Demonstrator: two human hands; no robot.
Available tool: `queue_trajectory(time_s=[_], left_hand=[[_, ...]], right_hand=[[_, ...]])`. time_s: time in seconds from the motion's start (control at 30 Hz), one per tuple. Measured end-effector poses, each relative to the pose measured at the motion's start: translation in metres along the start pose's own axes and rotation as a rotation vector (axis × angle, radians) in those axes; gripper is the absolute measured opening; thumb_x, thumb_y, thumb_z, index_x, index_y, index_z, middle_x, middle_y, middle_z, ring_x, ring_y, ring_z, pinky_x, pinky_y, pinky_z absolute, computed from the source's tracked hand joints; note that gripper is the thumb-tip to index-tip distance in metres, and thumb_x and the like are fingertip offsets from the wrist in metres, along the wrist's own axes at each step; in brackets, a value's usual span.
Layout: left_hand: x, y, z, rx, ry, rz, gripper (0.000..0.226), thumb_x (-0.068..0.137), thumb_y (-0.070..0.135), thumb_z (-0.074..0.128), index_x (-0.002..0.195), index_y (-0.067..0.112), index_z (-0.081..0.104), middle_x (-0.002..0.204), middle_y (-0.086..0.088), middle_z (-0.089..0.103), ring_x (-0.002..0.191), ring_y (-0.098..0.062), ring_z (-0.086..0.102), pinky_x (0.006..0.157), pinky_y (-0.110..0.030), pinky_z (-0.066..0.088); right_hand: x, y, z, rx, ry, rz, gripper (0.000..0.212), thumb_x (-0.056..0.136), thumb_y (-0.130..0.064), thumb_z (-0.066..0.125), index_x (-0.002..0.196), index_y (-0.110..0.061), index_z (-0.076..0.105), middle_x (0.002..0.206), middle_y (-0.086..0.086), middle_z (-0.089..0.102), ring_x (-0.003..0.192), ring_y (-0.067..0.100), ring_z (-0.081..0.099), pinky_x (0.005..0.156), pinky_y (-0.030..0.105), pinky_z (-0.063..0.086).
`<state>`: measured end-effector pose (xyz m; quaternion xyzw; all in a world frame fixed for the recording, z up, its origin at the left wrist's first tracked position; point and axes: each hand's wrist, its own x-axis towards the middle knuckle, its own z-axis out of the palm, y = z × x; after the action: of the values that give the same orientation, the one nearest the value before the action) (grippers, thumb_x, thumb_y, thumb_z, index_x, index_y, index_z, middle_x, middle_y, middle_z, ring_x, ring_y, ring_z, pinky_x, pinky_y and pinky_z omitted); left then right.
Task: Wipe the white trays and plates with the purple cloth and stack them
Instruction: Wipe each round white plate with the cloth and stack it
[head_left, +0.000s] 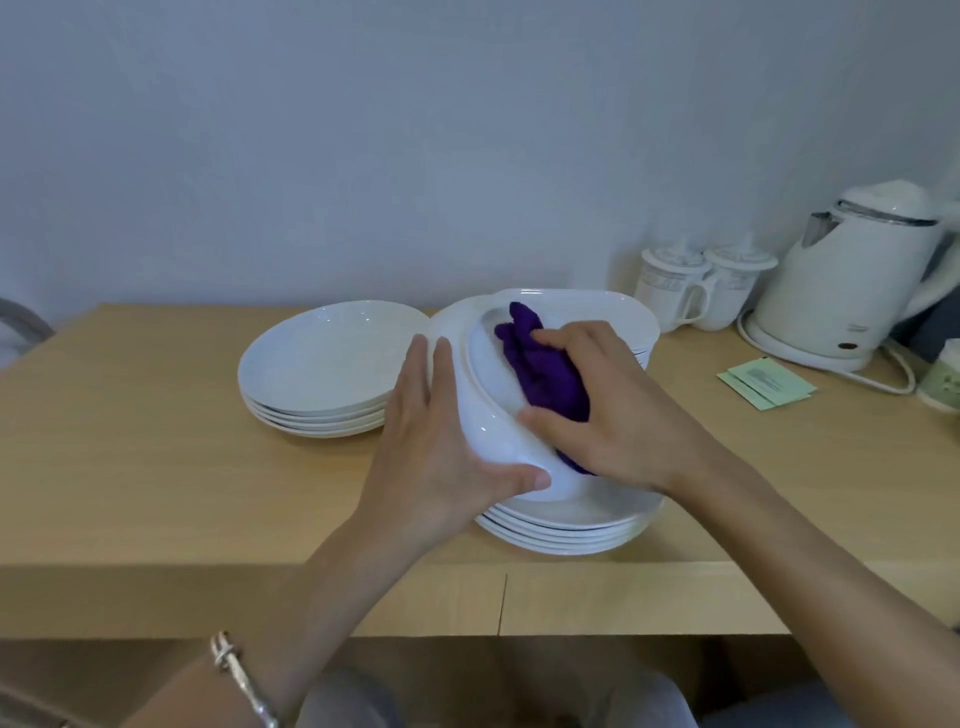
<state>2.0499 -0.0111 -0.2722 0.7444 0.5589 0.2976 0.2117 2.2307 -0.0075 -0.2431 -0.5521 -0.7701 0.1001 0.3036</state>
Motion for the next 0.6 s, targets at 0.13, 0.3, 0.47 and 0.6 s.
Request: queue_trajectory(time_s=[0.13, 0.3, 0.47, 0.6], left_hand=[[-0.001, 0.001, 0.0, 0.002, 0.0, 0.002, 0.14, 0.054, 0.06, 0.08, 0.149, 0.027, -0.017, 0.152, 0.018, -0.027, 0.143, -0.004, -0.019, 0.12, -0.034, 0.01], [-0.001, 0.002, -0.001, -0.009, 0.0, 0.001, 0.141, 0.056, 0.058, 0.081, 0.149, 0.025, -0.019, 0.152, 0.018, -0.029, 0.142, -0.002, -0.021, 0.12, -0.033, 0.008], [-0.002, 0.0, -0.001, 0.0, -0.011, -0.019, 0.14, 0.054, 0.062, 0.079, 0.148, 0.028, -0.019, 0.152, 0.02, -0.029, 0.143, -0.002, -0.019, 0.118, -0.028, 0.008], [-0.002, 0.003, -0.003, 0.019, -0.011, 0.002, 0.139, 0.055, 0.062, 0.079, 0.149, 0.027, -0.018, 0.152, 0.017, -0.028, 0.144, -0.005, -0.018, 0.119, -0.031, 0.009]], right_hand=[[0.0, 0.003, 0.005, -0.149, 0.077, -0.059, 0.07, 0.074, -0.062, 0.061, 0.135, -0.031, 0.047, 0.107, -0.015, 0.04, 0.105, 0.013, 0.044, 0.083, 0.021, 0.033], [0.028, -0.01, 0.026, 0.038, 0.213, -0.175, 0.046, 0.078, -0.054, 0.059, 0.113, -0.024, 0.062, 0.134, -0.006, 0.048, 0.124, 0.016, 0.045, 0.101, 0.026, 0.034], [0.074, -0.016, 0.026, -0.026, 0.311, -0.016, 0.033, 0.089, -0.042, 0.057, 0.118, -0.026, 0.056, 0.119, -0.009, 0.059, 0.107, 0.017, 0.053, 0.084, 0.032, 0.043], [0.07, -0.004, 0.02, -0.088, 0.308, 0.057, 0.043, 0.091, -0.045, 0.054, 0.131, -0.029, 0.051, 0.123, -0.004, 0.053, 0.114, 0.019, 0.048, 0.089, 0.031, 0.04]])
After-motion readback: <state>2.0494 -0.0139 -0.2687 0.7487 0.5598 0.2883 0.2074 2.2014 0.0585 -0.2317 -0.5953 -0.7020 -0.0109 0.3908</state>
